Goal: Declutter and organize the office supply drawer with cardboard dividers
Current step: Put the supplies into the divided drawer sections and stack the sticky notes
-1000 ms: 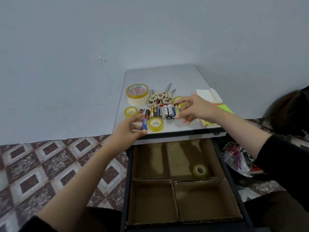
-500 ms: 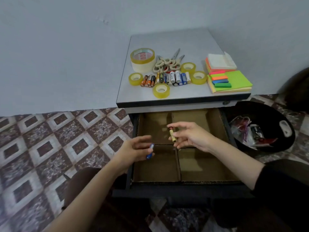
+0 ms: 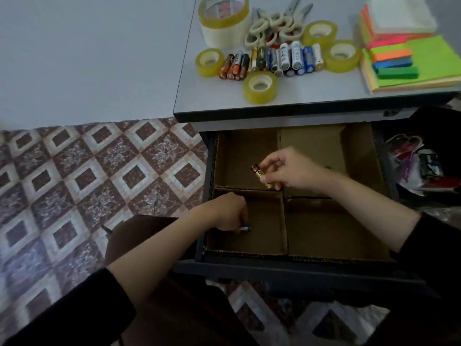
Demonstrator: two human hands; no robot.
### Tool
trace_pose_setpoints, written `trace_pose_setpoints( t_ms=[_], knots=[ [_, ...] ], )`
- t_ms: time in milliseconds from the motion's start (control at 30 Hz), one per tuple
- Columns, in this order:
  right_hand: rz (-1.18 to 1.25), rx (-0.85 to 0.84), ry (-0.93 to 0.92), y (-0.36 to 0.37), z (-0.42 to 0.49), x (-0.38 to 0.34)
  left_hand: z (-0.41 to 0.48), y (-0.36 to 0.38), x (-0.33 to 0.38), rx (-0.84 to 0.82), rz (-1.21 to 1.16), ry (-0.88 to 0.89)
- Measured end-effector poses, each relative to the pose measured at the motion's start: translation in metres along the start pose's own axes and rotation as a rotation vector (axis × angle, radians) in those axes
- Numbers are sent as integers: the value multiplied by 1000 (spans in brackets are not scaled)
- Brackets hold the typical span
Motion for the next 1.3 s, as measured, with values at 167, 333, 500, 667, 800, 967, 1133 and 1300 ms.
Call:
trace_pose_setpoints(
  t_ms=[167,333,500,667,800,967,1133,1300],
  knots=[
    [11,-63,5,5,7,6,18,16,-7,-91,206,-69],
    [39,-92,-20,6,11,8,29,23,-11,-135,263,-70],
    [68,-99,-29,6,11,8,28,26,-9,-143,311,-71],
    [82,-100,-23,5,10,9,24,26,-5,-142,398,-96],
    [202,-92,-25,3,7,10,9,20,0,-128,298,-74],
    [183,-222,-34,15,-6,4,-43,-16,-2,-4,-161,72],
    [-3,-477,97,63,-20,2,-93,-69,-47,604,-332,43],
    [-391,-508,293,112,-2,22,-80,-60,-57,933,-257,37]
  ],
)
Point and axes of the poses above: each hand's wrist, its own z-axis towards the middle knuckle, its own y-axis out of the palm, x = y × z, the point moved 10 cm from there along z, towards the middle knuckle, and after that the axes turned 10 degrees about -x, right-handed, at the moved point
